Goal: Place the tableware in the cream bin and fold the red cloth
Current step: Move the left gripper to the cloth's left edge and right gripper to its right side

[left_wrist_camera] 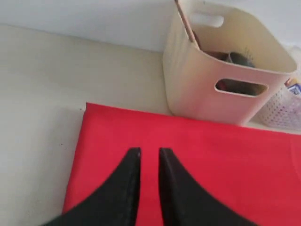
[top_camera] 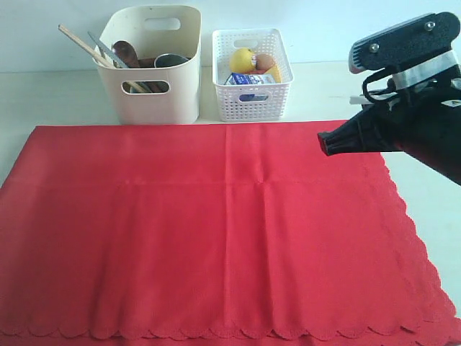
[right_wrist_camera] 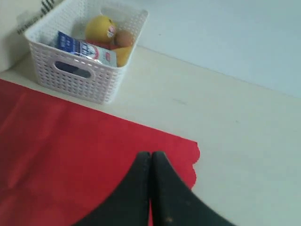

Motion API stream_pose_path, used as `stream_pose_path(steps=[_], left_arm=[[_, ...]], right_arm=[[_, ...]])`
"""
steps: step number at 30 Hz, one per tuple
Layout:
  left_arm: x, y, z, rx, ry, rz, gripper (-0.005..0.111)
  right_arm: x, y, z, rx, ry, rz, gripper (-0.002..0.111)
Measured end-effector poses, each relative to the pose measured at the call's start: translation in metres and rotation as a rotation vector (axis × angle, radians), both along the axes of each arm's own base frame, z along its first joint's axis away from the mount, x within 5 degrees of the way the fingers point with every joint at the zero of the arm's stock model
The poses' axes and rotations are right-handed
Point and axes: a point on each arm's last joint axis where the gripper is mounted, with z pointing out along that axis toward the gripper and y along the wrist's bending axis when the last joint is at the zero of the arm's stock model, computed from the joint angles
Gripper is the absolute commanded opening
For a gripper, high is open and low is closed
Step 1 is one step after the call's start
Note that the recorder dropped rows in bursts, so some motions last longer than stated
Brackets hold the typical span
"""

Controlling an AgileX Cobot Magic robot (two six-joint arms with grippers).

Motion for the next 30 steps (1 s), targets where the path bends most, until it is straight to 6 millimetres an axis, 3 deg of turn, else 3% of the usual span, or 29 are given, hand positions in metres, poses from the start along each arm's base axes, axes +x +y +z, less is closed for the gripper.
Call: stream_pose_path(steps=[7, 12, 18, 30], left_arm=[[0.027, 0.001, -0.024, -0.005, 0.135, -0.005, 0.071], [0.045, 0.002, -0.042, -0.004, 0.219, -0.009, 0.087], [0.067, 0.003, -0.068, 0.037, 0.312, -0.038, 0.089], [0.095, 0.009, -0.114, 0.104, 0.500, -0.043, 0.089]], right_arm=[[0.035, -0.014, -0.033, -0.030, 0.161, -0.054, 0.000], [0.050, -0.018, -0.054, -0.046, 0.249, -0.036, 0.000], [0.052, -0.014, -0.070, -0.064, 0.313, 0.002, 0.000], [0.053, -0.014, -0.070, -0.068, 0.310, 0.009, 0.000]])
